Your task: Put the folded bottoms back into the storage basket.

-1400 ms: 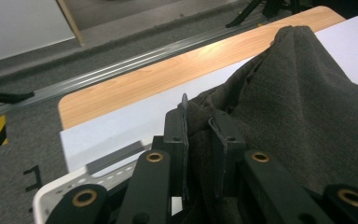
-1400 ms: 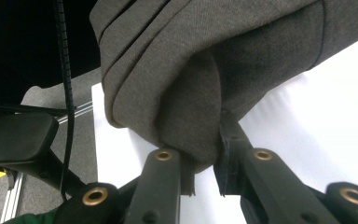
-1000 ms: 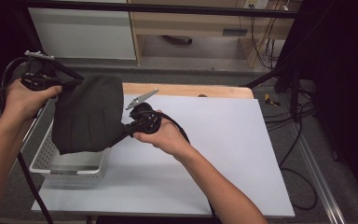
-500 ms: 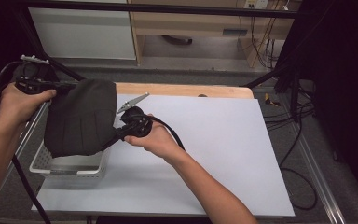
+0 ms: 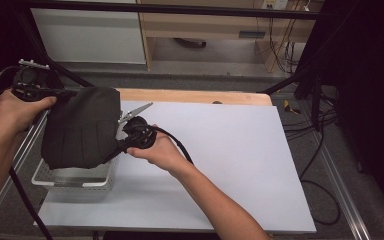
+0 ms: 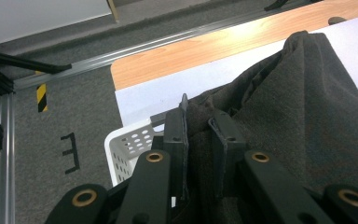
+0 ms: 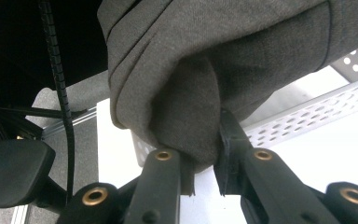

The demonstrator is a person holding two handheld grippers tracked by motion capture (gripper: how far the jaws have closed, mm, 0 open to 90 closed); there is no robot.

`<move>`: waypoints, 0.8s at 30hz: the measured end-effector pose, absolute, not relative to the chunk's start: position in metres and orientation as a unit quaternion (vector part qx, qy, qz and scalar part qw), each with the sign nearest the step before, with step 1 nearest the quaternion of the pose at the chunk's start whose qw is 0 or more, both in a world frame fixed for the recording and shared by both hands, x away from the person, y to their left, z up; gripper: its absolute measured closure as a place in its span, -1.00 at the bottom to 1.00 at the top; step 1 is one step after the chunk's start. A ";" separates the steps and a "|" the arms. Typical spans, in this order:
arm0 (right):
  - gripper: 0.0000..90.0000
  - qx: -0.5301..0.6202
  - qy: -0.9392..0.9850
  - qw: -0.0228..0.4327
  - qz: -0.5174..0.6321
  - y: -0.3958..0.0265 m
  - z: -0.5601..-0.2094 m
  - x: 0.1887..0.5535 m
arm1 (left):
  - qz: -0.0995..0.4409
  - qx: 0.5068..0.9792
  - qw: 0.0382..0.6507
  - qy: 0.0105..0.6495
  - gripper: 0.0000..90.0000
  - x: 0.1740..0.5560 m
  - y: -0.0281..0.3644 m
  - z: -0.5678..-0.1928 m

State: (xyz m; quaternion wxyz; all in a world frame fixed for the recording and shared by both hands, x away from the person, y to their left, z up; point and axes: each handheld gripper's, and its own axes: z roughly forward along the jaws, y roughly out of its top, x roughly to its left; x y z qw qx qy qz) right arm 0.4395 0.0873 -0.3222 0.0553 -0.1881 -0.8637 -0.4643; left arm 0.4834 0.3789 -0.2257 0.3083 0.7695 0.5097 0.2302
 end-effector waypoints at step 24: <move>0.78 -0.189 -0.866 0.068 -0.458 0.113 -0.339 0.440 | 0.241 0.774 0.285 0.511 0.74 0.477 0.389 -0.225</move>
